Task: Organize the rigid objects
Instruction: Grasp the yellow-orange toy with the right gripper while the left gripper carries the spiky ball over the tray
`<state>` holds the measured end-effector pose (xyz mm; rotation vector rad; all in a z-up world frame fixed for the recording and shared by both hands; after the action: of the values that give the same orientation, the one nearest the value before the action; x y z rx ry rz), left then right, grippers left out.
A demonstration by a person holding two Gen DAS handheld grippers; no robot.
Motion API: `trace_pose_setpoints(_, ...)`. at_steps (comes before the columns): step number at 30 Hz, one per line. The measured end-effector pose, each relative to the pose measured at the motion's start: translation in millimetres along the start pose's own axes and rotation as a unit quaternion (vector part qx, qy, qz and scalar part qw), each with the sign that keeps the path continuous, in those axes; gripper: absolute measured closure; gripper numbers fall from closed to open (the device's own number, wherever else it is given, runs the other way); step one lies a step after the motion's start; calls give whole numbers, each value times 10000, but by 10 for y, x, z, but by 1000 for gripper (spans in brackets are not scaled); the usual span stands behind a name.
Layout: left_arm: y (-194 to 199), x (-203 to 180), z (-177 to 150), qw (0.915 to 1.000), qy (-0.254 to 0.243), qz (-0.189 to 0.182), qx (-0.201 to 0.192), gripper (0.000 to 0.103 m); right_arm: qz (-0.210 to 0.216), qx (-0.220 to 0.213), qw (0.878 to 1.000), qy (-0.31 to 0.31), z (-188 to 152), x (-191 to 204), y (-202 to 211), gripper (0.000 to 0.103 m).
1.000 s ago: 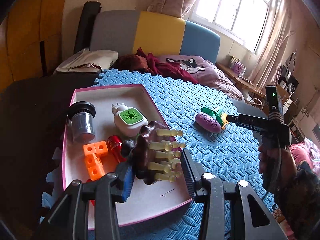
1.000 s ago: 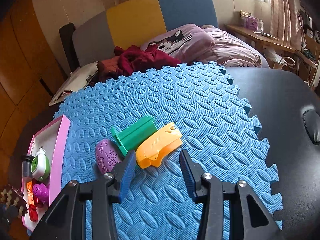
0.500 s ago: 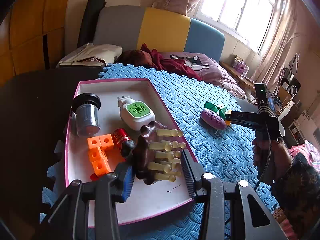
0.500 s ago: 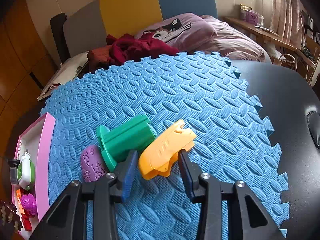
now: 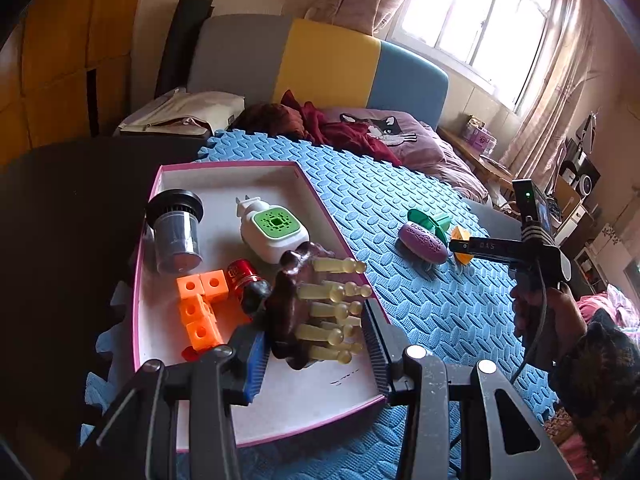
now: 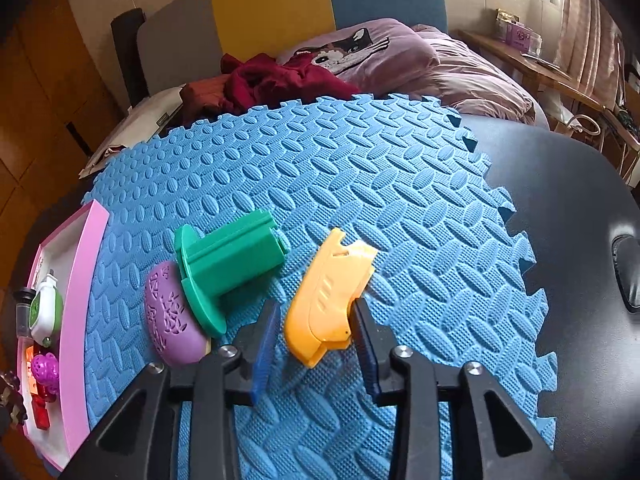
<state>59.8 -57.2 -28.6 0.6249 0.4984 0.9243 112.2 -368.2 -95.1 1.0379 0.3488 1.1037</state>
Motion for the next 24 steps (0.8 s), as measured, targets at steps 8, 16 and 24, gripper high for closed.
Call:
trace_pose_setpoints(8,184,192,-50,9994,221,231,-117,59,-197,-148,9990,381,-173,59,54,74)
trace_pose_setpoints(16,324,586,-57,9956,628,679,-182,59,-228,-285,9972,650,-356,60,150,74)
trace_pose_setpoints(24,278,654,88,9953,578,754,-191,59,-268,-616,9948,762,-434,77,169,74)
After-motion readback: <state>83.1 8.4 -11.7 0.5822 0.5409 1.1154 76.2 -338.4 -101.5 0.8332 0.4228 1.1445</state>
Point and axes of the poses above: each gripper's, at about its wrist camera, not at the fingertips, and y roughly against the way its jaws point, x to its left, z to its top, the point moved 2 cm from there along -y, roughly the way its jaws point, and after that the axes turned 10 degrees about -y, right-handed, at the moved point
